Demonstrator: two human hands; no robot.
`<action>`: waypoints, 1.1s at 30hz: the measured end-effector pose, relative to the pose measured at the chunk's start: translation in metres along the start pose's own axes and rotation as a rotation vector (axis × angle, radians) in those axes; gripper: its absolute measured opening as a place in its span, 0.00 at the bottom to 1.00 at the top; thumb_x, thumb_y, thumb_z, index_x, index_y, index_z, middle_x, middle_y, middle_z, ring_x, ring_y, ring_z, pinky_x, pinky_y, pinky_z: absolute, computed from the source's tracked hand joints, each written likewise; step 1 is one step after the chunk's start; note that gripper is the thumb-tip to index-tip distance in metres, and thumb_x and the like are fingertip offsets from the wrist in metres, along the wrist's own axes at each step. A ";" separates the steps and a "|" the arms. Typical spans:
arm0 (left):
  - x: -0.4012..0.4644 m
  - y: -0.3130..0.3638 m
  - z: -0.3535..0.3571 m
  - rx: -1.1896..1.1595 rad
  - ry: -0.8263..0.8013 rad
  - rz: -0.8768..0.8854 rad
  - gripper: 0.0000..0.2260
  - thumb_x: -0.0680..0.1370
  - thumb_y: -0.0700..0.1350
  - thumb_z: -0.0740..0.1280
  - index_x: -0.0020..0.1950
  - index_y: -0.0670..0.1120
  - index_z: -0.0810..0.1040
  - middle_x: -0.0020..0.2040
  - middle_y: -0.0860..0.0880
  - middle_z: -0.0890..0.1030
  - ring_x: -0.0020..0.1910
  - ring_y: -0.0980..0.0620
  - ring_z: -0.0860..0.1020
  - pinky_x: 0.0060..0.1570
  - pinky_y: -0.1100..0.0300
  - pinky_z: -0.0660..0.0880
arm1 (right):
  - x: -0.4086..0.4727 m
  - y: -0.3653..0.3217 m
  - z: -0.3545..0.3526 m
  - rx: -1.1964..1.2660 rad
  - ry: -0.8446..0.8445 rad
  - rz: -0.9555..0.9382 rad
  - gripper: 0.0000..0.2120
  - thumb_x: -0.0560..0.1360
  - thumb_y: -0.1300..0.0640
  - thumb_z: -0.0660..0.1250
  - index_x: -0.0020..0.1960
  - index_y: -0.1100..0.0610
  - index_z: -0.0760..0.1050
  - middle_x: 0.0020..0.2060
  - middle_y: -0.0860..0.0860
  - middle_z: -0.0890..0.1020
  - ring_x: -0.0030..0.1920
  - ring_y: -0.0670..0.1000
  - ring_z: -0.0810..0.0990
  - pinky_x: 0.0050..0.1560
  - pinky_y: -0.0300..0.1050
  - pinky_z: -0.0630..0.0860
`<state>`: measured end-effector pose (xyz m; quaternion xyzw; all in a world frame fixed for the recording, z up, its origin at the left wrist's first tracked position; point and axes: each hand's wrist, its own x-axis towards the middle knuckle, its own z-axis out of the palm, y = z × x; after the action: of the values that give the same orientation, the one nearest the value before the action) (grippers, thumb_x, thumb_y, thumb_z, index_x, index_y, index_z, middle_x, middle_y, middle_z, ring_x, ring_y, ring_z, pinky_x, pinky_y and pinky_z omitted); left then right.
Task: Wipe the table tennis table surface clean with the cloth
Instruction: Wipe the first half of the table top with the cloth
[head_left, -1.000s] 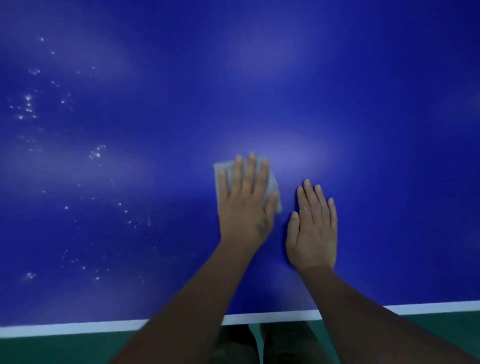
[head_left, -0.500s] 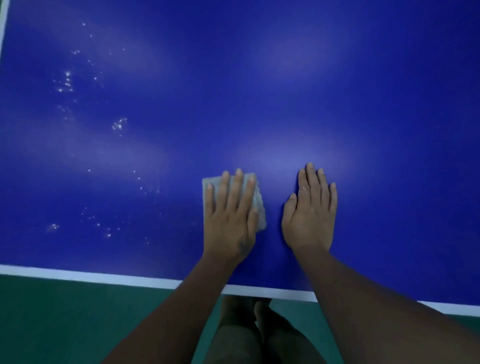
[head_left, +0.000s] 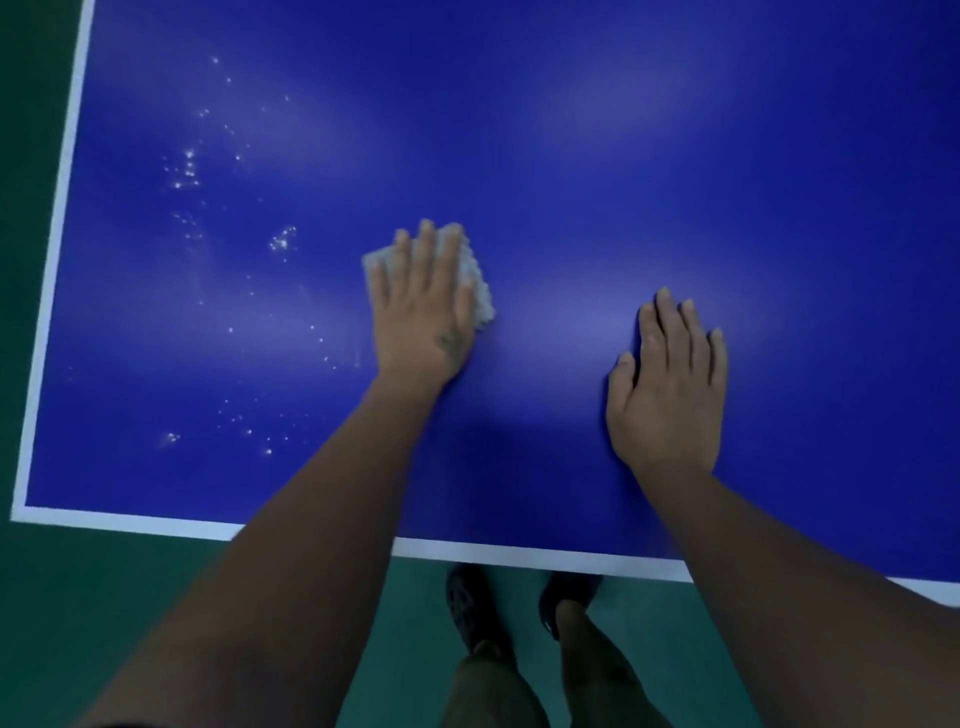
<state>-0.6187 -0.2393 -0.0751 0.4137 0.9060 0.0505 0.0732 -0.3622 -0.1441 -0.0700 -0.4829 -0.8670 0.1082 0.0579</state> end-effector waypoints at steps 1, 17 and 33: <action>-0.007 -0.013 0.000 -0.008 0.007 -0.044 0.26 0.88 0.57 0.45 0.87 0.54 0.52 0.87 0.48 0.54 0.86 0.44 0.50 0.83 0.38 0.47 | 0.000 0.000 0.000 0.000 0.008 -0.001 0.29 0.86 0.49 0.51 0.84 0.60 0.61 0.86 0.52 0.58 0.86 0.54 0.53 0.86 0.58 0.46; -0.142 -0.046 0.001 -0.016 -0.011 -0.073 0.27 0.89 0.57 0.45 0.88 0.52 0.49 0.87 0.46 0.51 0.86 0.43 0.47 0.83 0.36 0.44 | -0.074 -0.027 0.005 0.079 0.179 0.072 0.24 0.88 0.53 0.53 0.80 0.62 0.69 0.83 0.54 0.64 0.85 0.55 0.59 0.85 0.58 0.51; -0.120 0.045 0.019 -0.080 0.013 0.057 0.28 0.88 0.57 0.47 0.88 0.50 0.51 0.87 0.45 0.52 0.86 0.41 0.47 0.82 0.35 0.45 | -0.095 -0.032 0.015 -0.046 0.118 0.137 0.29 0.87 0.44 0.51 0.83 0.58 0.65 0.85 0.52 0.62 0.85 0.54 0.56 0.85 0.60 0.51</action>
<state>-0.5046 -0.3006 -0.0759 0.4357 0.8916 0.0914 0.0825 -0.3413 -0.2433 -0.0760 -0.5479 -0.8293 0.0631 0.0902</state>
